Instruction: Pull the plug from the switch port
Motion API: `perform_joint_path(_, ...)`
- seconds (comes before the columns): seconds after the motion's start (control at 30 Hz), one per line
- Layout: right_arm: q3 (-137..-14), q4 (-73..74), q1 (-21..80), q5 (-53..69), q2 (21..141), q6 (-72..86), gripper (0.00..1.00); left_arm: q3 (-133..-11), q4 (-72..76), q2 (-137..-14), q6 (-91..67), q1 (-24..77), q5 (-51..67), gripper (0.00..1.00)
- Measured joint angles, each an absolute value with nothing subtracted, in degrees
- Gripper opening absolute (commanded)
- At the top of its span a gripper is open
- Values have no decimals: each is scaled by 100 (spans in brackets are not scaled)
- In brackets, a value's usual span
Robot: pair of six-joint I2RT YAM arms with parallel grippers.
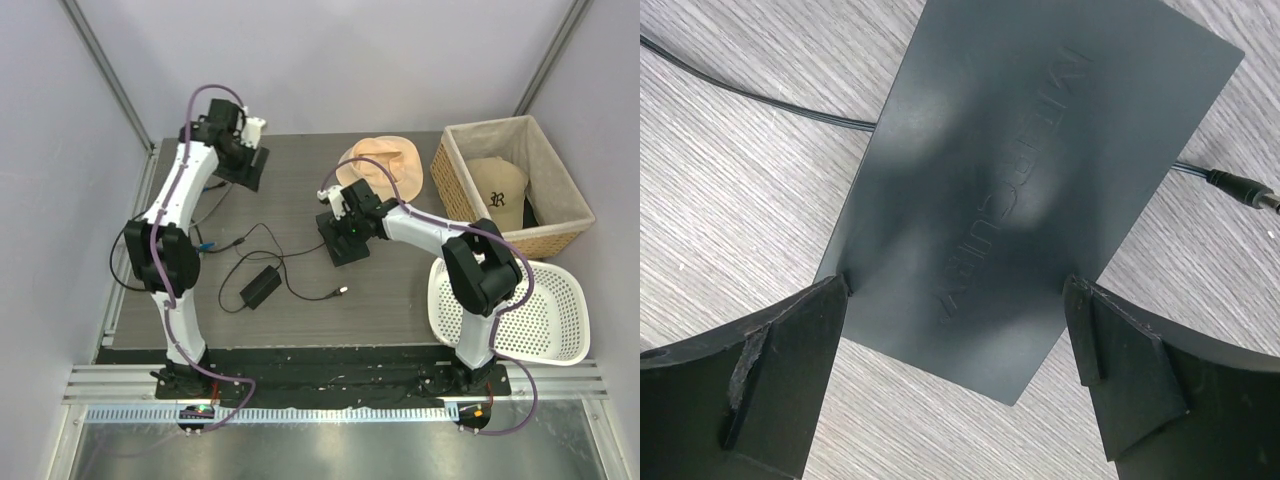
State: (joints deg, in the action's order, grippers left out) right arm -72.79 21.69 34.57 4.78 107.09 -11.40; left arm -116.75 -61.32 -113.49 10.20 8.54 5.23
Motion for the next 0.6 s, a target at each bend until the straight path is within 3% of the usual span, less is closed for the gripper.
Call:
perform_joint_path(0.17,-7330,2198,3457,454,10739,-1055,100,-11402,-6184,-11439,906,1444,808,69)
perform_joint_path(0.6,-6934,2025,2731,626,10499,-436,100,-11225,-6193,-11749,482,1389,1166,69)
